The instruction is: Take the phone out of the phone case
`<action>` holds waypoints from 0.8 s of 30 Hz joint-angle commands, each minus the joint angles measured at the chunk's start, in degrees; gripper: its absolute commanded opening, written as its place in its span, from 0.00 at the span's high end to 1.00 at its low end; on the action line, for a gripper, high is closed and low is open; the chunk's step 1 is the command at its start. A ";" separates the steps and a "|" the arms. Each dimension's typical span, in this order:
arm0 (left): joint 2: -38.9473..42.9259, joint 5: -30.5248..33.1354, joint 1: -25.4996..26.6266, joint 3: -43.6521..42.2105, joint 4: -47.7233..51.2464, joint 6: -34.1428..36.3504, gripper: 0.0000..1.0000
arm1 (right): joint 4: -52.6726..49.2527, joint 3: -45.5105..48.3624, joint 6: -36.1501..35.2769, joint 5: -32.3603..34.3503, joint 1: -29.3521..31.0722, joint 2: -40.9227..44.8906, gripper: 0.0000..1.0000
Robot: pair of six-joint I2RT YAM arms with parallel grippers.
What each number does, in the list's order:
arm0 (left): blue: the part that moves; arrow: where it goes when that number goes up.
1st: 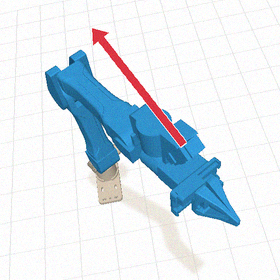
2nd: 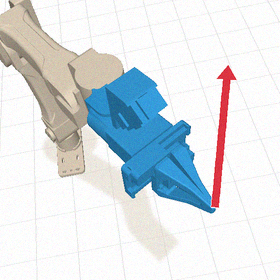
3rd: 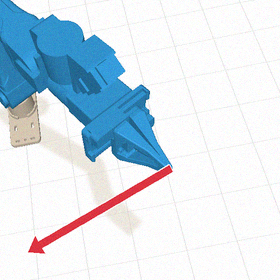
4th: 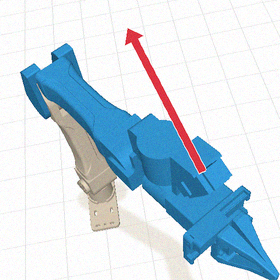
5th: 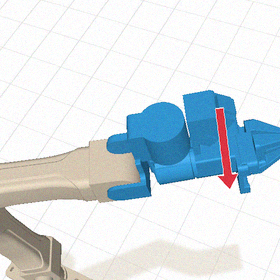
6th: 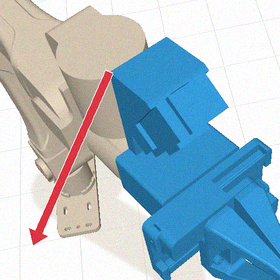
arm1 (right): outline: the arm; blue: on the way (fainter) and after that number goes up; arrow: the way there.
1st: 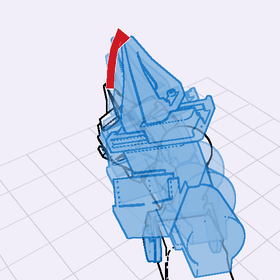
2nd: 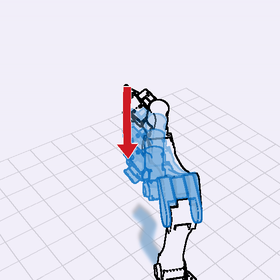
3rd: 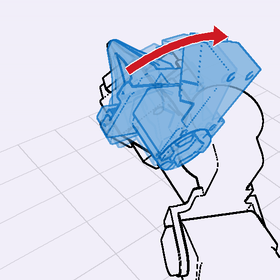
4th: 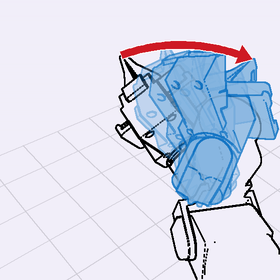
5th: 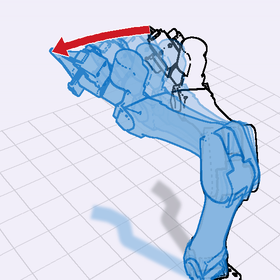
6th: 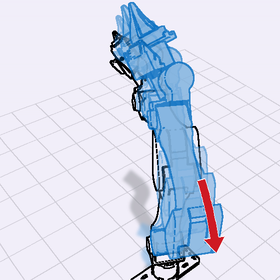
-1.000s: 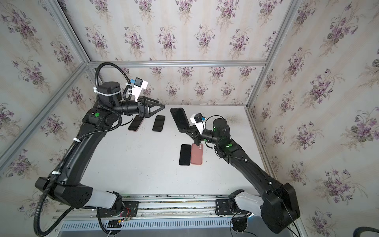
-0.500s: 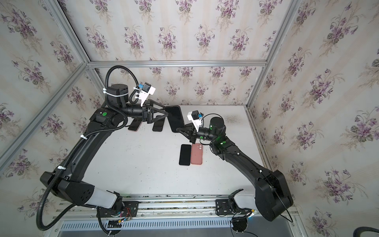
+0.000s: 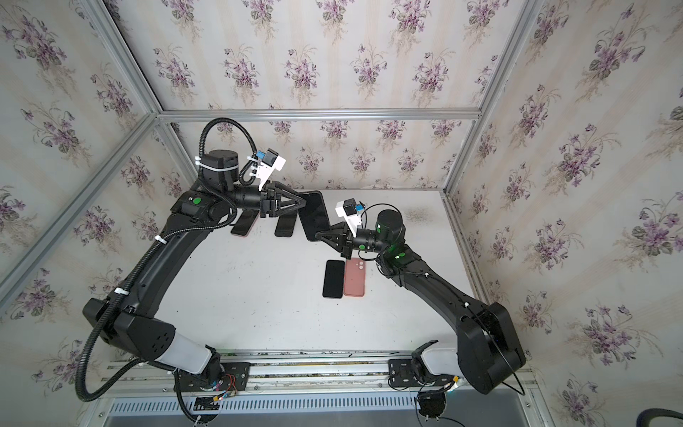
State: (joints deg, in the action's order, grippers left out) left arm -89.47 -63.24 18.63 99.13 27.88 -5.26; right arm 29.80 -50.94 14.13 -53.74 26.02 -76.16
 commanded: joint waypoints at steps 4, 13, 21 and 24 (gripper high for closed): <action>-0.70 -3.34 -0.09 0.11 -1.03 0.35 0.71 | 3.71 -1.30 0.63 -1.35 0.09 -0.49 1.00; -0.99 -5.21 -0.44 0.20 -0.86 -0.66 0.91 | 2.56 -1.60 0.96 -1.24 0.10 -1.09 1.00; -0.13 -1.31 -2.15 2.56 -0.80 -4.79 0.95 | 3.26 -0.01 4.97 4.83 0.14 0.49 0.44; -0.18 3.34 -4.01 4.92 -3.20 -12.76 0.98 | 2.86 1.91 7.25 12.28 0.09 2.96 0.28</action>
State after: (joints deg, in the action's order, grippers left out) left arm -90.02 -63.48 15.66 102.63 28.56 -10.22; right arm 30.26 -49.78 19.11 -48.99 26.09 -74.74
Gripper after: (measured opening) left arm 0.134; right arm 0.717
